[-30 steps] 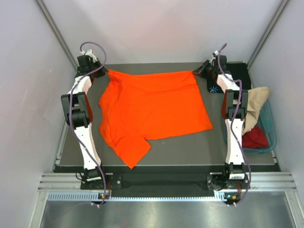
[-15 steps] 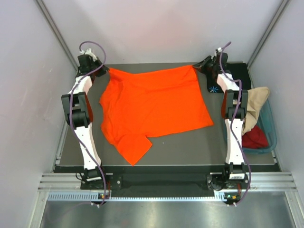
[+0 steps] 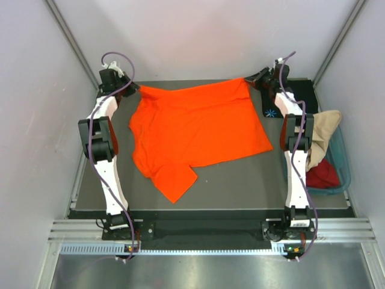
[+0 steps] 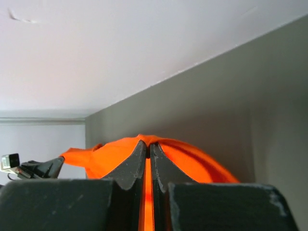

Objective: Fold and stack the t-shirts
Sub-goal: Fold the tshirt

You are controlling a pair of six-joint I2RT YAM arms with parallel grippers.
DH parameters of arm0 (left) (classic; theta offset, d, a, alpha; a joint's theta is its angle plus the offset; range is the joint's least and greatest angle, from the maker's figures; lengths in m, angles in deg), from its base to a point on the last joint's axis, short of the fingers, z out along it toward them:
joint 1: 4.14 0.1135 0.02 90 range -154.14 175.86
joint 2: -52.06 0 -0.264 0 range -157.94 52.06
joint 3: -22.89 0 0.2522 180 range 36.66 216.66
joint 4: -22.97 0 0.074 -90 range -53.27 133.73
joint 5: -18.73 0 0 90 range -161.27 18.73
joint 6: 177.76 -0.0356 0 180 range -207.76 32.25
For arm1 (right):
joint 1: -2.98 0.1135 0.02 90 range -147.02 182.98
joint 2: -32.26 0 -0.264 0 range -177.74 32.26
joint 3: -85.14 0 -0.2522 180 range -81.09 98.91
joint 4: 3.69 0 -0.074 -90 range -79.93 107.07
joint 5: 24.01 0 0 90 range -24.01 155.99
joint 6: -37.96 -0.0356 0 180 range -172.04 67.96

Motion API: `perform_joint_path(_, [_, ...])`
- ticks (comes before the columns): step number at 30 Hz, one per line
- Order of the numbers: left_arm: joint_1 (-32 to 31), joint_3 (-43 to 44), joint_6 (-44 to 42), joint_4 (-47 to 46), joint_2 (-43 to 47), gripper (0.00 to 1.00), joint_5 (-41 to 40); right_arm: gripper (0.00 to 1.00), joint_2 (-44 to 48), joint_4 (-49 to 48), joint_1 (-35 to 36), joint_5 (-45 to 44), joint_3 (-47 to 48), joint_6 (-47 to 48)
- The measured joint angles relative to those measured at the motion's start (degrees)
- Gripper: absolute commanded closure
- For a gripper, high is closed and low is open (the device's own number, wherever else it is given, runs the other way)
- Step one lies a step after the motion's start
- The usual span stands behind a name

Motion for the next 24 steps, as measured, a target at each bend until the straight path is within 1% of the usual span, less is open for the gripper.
perform_joint_path(6, [-1.2, -0.68, -0.55, 1.64, 2.05, 1.0, -0.02, 1.0, 0.0, 3.56, -0.15, 0.9, -0.28, 1.44])
perform_joint_path(12, [-2.89, -4.96, -3.21, 4.42, 9.09, 1.0, -1.03, 1.0, 0.98, 8.96, -1.01, 2.54, -2.14, 3.98])
perform_joint_path(18, [-3.82, -11.69, -5.44, 7.5, 17.46, 1.0, -2.14, 1.0, 4.5, 15.5, -2.86, 4.46, -6.27, 7.69])
perform_joint_path(21, [-3.93, -14.32, -6.34, 9.62, 20.35, 1.0, -2.84, 1.0, 6.84, 18.58, -3.58, 5.51, -7.93, 10.23])
perform_joint_path(24, [-4.42, -15.37, -7.32, 12.81, 21.73, 1.0, -4.02, 1.0, 10.47, 20.46, -3.78, 6.21, -11.78, 12.57])
